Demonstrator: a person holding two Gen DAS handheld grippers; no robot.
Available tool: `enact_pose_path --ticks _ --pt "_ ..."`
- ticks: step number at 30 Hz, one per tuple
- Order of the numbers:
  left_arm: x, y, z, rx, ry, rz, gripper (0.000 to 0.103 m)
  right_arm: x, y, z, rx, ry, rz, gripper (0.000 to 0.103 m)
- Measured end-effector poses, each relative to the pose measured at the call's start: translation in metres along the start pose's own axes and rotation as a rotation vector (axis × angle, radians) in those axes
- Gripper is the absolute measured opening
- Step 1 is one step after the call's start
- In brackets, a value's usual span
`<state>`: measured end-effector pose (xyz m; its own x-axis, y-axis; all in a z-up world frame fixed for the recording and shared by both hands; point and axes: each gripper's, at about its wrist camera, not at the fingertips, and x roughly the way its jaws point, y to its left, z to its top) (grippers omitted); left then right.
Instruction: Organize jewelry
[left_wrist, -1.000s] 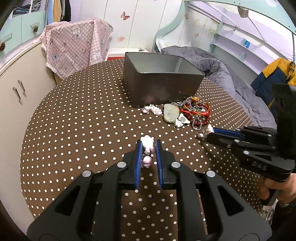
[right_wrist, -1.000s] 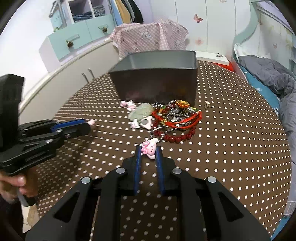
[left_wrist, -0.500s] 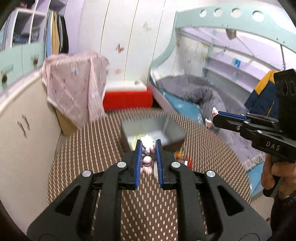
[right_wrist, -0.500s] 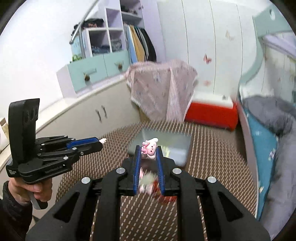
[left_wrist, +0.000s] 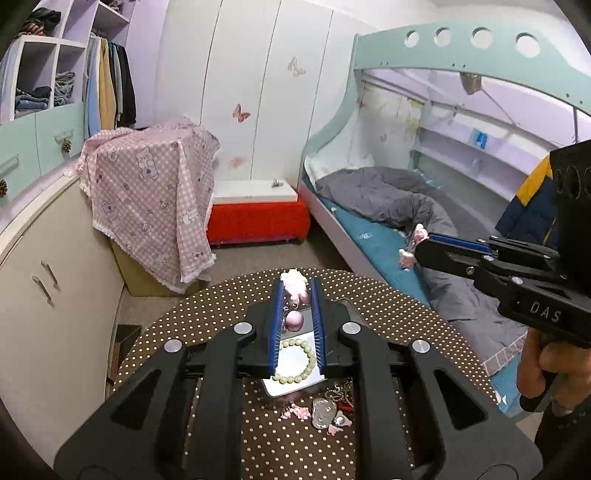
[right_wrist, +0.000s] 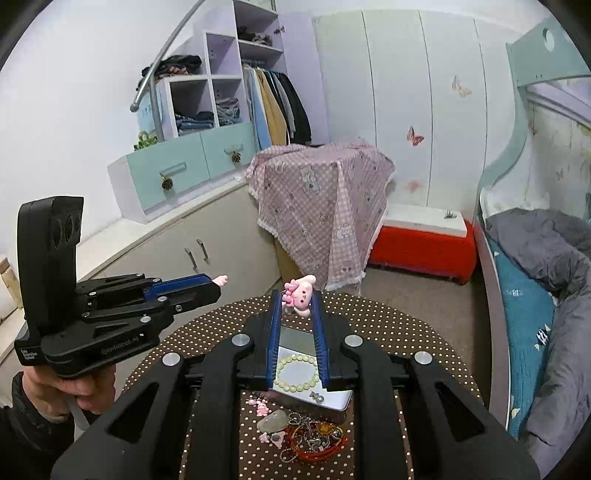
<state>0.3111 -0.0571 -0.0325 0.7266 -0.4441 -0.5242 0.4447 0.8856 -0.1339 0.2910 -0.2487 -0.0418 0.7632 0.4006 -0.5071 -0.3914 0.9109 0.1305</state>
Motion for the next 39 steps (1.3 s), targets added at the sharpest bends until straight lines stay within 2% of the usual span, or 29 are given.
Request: enact_pose_path --ticks 6,7,8,9,10,11,14,18,28,39 --pt "0.023 0.006 0.002 -0.015 0.046 0.001 0.016 0.022 -0.01 0.001 0.027 0.043 0.008 0.016" --pt "0.028 0.006 0.003 -0.008 0.059 0.008 0.027 0.025 -0.011 0.0 0.034 0.048 0.004 0.02" --pt "0.029 0.006 0.004 -0.007 0.06 0.019 0.043 0.029 -0.015 -0.001 0.05 0.06 -0.006 0.035" --pt "0.027 0.007 0.004 -0.016 0.044 0.043 0.083 0.03 -0.017 -0.002 0.06 0.059 -0.015 0.045" --pt "0.022 0.008 0.005 -0.027 0.01 0.063 0.094 0.03 -0.02 -0.002 0.068 0.052 -0.026 0.064" --pt "0.019 0.009 0.005 -0.034 -0.009 0.071 0.094 0.028 -0.024 -0.004 0.083 0.038 -0.044 0.076" --pt "0.015 0.014 0.007 -0.047 -0.014 0.083 0.094 0.02 -0.03 -0.005 0.12 0.003 -0.082 0.095" --pt "0.006 0.018 0.004 -0.062 -0.031 0.113 0.094 0.01 -0.037 -0.004 0.151 -0.025 -0.109 0.095" --pt "-0.027 0.022 -0.008 -0.08 -0.095 0.157 0.095 -0.008 -0.039 -0.005 0.139 -0.056 -0.122 0.095" --pt "-0.041 0.026 -0.027 -0.107 -0.099 0.181 0.095 -0.023 -0.029 -0.016 0.118 -0.068 -0.11 0.095"
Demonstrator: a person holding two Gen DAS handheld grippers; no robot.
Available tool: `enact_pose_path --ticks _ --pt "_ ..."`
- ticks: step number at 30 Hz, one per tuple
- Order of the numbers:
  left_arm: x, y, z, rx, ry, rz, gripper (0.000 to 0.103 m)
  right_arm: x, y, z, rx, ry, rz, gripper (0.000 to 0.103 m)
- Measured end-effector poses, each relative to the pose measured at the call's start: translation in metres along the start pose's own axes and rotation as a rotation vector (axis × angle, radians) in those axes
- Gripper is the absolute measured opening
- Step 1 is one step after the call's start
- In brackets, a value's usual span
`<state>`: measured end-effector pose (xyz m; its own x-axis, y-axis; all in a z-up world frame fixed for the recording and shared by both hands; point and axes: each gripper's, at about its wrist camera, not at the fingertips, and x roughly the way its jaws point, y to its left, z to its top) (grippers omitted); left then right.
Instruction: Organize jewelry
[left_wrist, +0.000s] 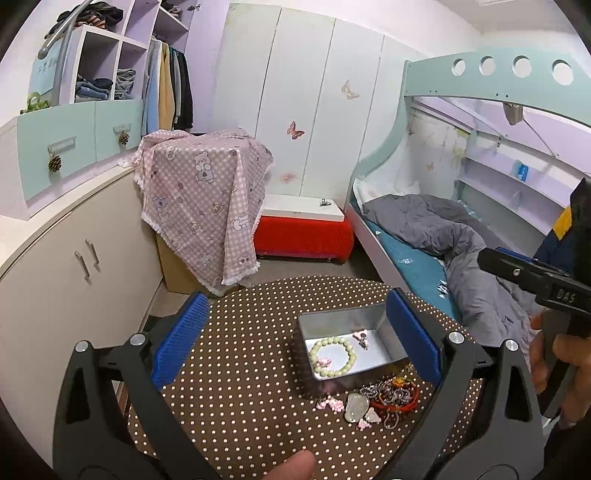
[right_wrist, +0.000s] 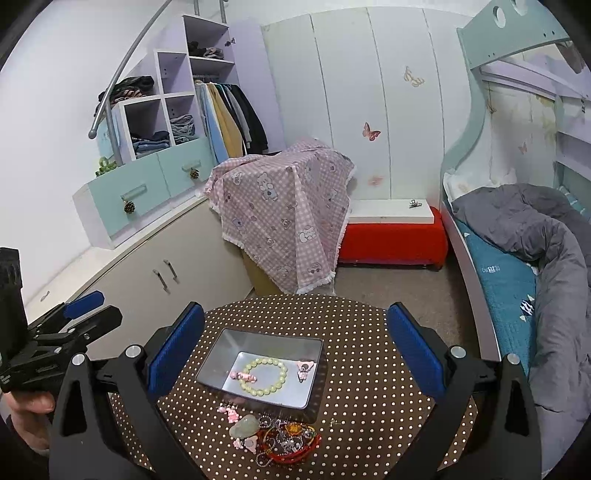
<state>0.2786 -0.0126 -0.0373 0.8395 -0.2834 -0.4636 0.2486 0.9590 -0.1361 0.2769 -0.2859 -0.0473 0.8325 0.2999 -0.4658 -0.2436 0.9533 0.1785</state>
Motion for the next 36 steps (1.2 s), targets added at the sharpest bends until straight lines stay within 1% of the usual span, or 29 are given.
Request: enact_pose_path --ticks 8,11,14,19,21,23,24,25,26,30,33,36 --pt "-0.002 0.004 -0.017 -0.011 0.017 0.028 0.095 -0.01 0.002 -0.022 -0.006 0.008 0.018 0.095" --pt "-0.001 0.006 -0.026 -0.012 0.032 0.043 0.095 -0.012 0.004 -0.037 -0.012 0.023 0.031 0.095" --pt "0.0 0.006 -0.036 -0.014 0.05 0.054 0.095 -0.008 0.009 -0.055 -0.036 0.063 0.05 0.095" --pt "0.006 0.008 -0.056 -0.012 0.102 0.066 0.095 0.004 0.017 -0.083 -0.086 0.133 0.084 0.095" --pt "0.009 0.009 -0.065 -0.016 0.126 0.068 0.095 0.012 0.023 -0.097 -0.135 0.176 0.088 0.089" --pt "0.013 0.011 -0.072 -0.021 0.149 0.073 0.095 0.022 0.027 -0.109 -0.163 0.221 0.11 0.072" --pt "0.015 0.011 -0.078 -0.027 0.166 0.073 0.095 0.026 0.028 -0.113 -0.169 0.235 0.123 0.068" --pt "0.016 0.011 -0.081 -0.031 0.174 0.07 0.095 0.029 0.03 -0.116 -0.175 0.247 0.131 0.06" --pt "0.017 0.01 -0.085 -0.035 0.184 0.064 0.095 0.036 0.032 -0.121 -0.19 0.267 0.135 0.056" --pt "0.019 0.003 -0.096 -0.019 0.21 0.06 0.095 0.049 0.038 -0.13 -0.221 0.295 0.158 0.048" --pt "0.022 -0.001 -0.102 -0.016 0.227 0.057 0.095 0.062 0.041 -0.135 -0.246 0.328 0.156 0.041" --pt "0.025 -0.003 -0.107 -0.016 0.244 0.053 0.095 0.079 0.042 -0.144 -0.284 0.394 0.125 0.024"
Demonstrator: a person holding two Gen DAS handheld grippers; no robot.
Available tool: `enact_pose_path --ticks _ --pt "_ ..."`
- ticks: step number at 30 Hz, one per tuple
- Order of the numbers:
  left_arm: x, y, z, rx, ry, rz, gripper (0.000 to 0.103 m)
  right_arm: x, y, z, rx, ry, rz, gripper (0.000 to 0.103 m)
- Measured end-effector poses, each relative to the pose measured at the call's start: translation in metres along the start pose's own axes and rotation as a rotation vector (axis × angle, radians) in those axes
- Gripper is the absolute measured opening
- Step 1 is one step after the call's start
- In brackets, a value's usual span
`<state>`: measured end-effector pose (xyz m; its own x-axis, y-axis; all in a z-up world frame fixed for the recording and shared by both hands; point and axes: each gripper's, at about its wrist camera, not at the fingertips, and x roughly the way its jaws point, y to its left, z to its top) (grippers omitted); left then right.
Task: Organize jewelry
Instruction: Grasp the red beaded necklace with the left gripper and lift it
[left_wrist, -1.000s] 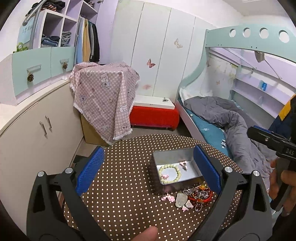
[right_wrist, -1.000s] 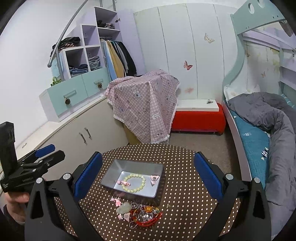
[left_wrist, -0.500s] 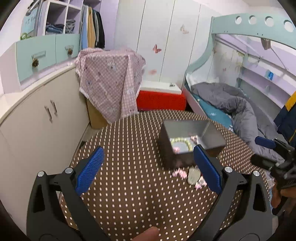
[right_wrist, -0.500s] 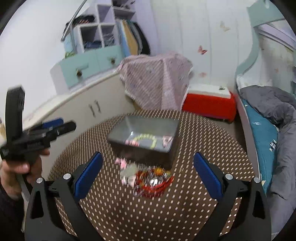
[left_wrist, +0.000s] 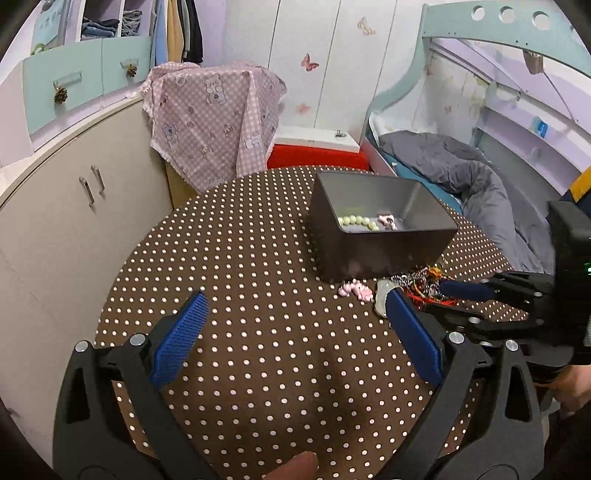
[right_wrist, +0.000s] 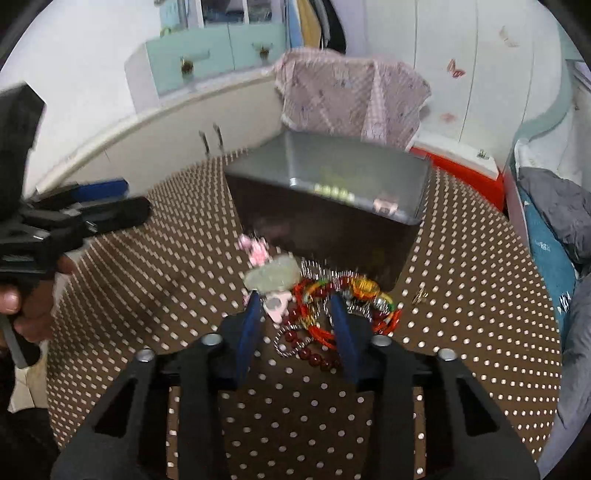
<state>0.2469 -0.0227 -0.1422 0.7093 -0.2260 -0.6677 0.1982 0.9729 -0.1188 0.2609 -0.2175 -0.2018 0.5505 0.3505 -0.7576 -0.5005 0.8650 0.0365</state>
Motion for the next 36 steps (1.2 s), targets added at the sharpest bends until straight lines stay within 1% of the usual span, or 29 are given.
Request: enact_pose_path --ticks 2,3,4,5,9,13,17,20,23,27,31,32,34,36 --pt "0.003 -0.002 -0.001 0.007 0.007 -0.001 0.095 0.002 -0.001 -0.002 -0.003 0.008 0.012 0.008" --pt "0.003 -0.002 -0.002 0.012 0.01 -0.002 0.095 -0.001 -0.001 -0.002 0.002 0.007 0.016 0.006" --pt "0.004 -0.005 -0.003 0.015 0.012 -0.001 0.095 -0.005 0.0 -0.003 0.001 -0.002 0.008 0.006" --pt "0.005 -0.007 -0.004 0.018 0.014 -0.002 0.095 -0.01 -0.002 -0.003 0.014 -0.017 0.018 0.006" --pt "0.008 -0.014 -0.004 0.029 0.021 -0.011 0.095 -0.037 -0.016 -0.003 0.107 -0.098 0.092 0.006" --pt "0.011 -0.023 -0.002 0.051 0.023 -0.022 0.095 -0.066 -0.038 -0.001 0.215 -0.189 0.179 0.006" --pt "0.015 -0.034 -0.001 0.08 0.032 -0.034 0.095 -0.083 -0.049 0.006 0.268 -0.242 0.233 0.006" --pt "0.019 -0.041 -0.002 0.104 0.039 -0.042 0.095 -0.096 -0.049 0.009 0.291 -0.278 0.268 0.006" --pt "0.025 -0.049 -0.004 0.128 0.056 -0.048 0.095 -0.101 -0.053 0.011 0.303 -0.294 0.289 0.006" --pt "0.038 -0.059 -0.008 0.156 0.086 -0.045 0.095 -0.097 -0.058 0.008 0.326 -0.277 0.294 0.006" --pt "0.048 -0.068 -0.01 0.182 0.109 -0.021 0.095 -0.094 -0.06 0.005 0.329 -0.265 0.295 0.006" --pt "0.048 -0.069 -0.01 0.181 0.108 -0.023 0.095 -0.095 -0.059 0.005 0.329 -0.267 0.301 0.006" --pt "0.043 -0.07 -0.008 0.175 0.092 -0.051 0.095 -0.101 -0.058 0.008 0.317 -0.279 0.316 0.006" --pt "0.038 -0.073 -0.007 0.19 0.074 -0.075 0.095 -0.107 -0.056 0.012 0.3 -0.291 0.327 0.006"
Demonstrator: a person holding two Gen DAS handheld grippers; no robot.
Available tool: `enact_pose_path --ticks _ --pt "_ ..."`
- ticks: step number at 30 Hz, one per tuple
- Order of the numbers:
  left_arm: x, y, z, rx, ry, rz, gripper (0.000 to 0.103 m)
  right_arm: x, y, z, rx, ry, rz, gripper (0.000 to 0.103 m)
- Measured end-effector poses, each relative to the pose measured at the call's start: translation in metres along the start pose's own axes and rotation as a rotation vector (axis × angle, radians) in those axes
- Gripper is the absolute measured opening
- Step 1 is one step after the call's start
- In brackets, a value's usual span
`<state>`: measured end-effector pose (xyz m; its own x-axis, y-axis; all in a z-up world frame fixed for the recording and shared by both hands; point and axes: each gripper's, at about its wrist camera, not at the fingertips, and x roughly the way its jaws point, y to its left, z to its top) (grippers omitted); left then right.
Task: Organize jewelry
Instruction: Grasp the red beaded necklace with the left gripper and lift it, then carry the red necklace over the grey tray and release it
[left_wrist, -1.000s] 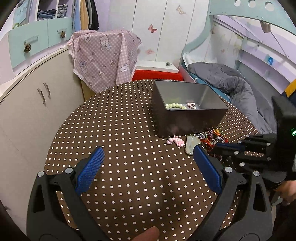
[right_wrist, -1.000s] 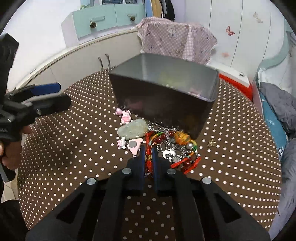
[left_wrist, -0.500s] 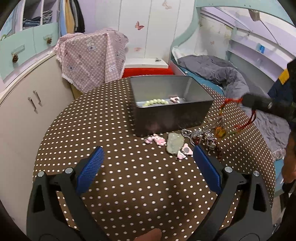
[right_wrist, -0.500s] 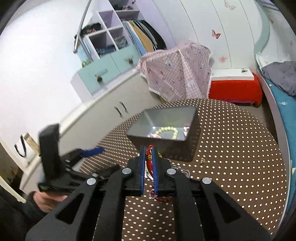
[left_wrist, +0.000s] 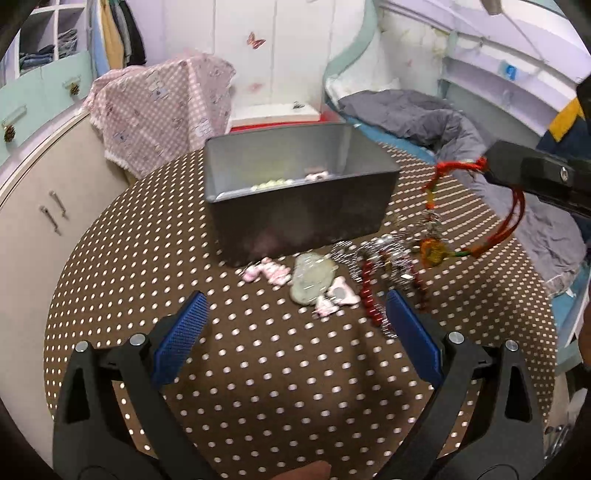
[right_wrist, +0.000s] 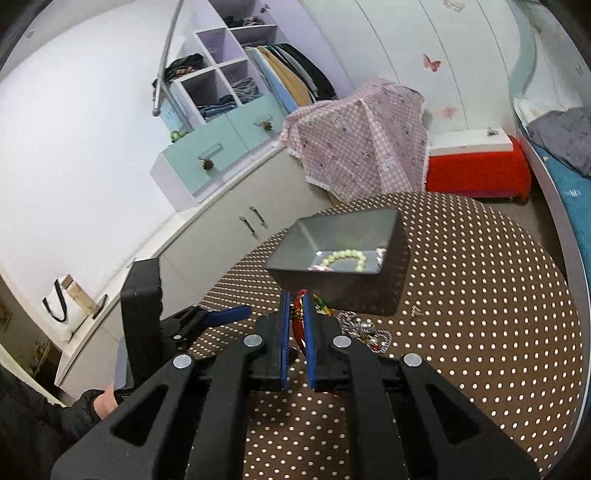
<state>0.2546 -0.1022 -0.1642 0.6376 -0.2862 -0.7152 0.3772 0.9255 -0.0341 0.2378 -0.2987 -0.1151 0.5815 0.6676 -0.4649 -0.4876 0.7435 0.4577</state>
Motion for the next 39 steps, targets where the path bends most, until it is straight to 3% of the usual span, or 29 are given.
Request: enact_pose_path --ticks 7,12,13,14,15,16,18,30,39 --pt "-0.009 -0.018 0.004 0.14 -0.104 -0.065 0.095 -0.009 0.023 0.023 -0.062 -0.025 0.053 0.006" --pt "-0.006 -0.027 0.011 0.195 -0.177 -0.187 0.094 -0.013 0.04 0.032 -0.099 -0.033 0.08 0.006" --pt "-0.006 -0.027 0.013 0.184 -0.185 -0.221 0.088 -0.013 0.042 0.034 -0.103 -0.035 0.078 0.006" --pt "-0.007 -0.025 0.015 0.165 -0.192 -0.268 0.076 -0.013 0.042 0.035 -0.102 -0.038 0.072 0.006" --pt "-0.006 -0.023 0.017 0.139 -0.175 -0.322 0.04 -0.014 0.041 0.035 -0.099 -0.041 0.069 0.006" --pt "-0.004 -0.021 0.018 0.125 -0.157 -0.334 0.019 -0.015 0.039 0.035 -0.091 -0.049 0.06 0.006" --pt "-0.002 -0.018 0.015 0.114 -0.134 -0.325 0.009 -0.018 0.035 0.036 -0.077 -0.063 0.042 0.006" --pt "-0.038 0.025 0.001 0.093 -0.146 -0.202 0.009 -0.028 0.016 0.041 -0.034 -0.108 -0.018 0.006" --pt "-0.079 0.043 0.037 0.138 -0.211 -0.111 0.009 -0.024 0.024 0.057 -0.063 -0.124 -0.034 0.006"
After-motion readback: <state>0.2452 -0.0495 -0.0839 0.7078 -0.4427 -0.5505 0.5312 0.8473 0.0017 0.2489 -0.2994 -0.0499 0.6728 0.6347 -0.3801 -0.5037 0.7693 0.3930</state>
